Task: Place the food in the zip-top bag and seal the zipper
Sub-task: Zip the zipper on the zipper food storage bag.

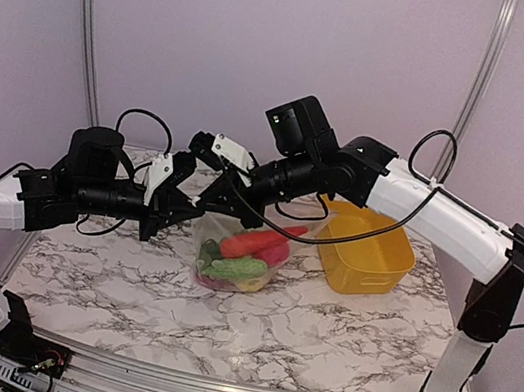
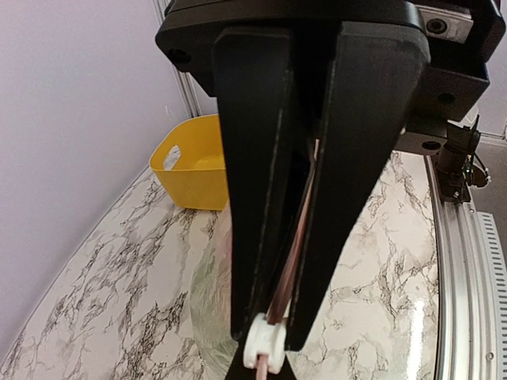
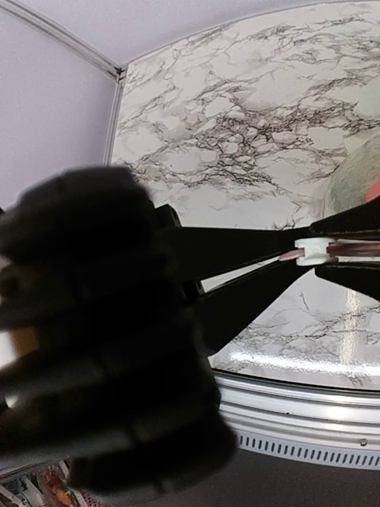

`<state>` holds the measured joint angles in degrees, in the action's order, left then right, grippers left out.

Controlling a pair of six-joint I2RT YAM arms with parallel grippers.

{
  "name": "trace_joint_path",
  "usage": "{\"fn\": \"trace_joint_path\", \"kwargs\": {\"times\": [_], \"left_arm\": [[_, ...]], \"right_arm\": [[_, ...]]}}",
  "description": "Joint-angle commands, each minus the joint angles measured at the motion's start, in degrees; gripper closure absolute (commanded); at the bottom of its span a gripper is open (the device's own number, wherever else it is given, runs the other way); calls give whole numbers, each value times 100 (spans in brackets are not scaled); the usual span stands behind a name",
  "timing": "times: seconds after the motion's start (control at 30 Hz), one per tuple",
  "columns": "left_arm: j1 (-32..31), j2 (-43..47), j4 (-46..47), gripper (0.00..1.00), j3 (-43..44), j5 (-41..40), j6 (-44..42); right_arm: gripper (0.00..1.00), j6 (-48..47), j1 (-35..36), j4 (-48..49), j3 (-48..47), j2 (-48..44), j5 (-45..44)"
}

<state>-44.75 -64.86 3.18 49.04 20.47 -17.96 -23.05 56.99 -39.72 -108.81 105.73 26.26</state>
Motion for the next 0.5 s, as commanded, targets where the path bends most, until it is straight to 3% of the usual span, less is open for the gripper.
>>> {"fn": "trace_joint_path", "kwargs": {"times": [0.0,0.47], "left_arm": [[201,177,330,100,-211,-6,155],[908,536,45,100,-715,-197,35]], "right_arm": [[100,69,-337,-45,156,-336,-119],[100,-197,-1754,-654,1866,-2153,-830]]}}
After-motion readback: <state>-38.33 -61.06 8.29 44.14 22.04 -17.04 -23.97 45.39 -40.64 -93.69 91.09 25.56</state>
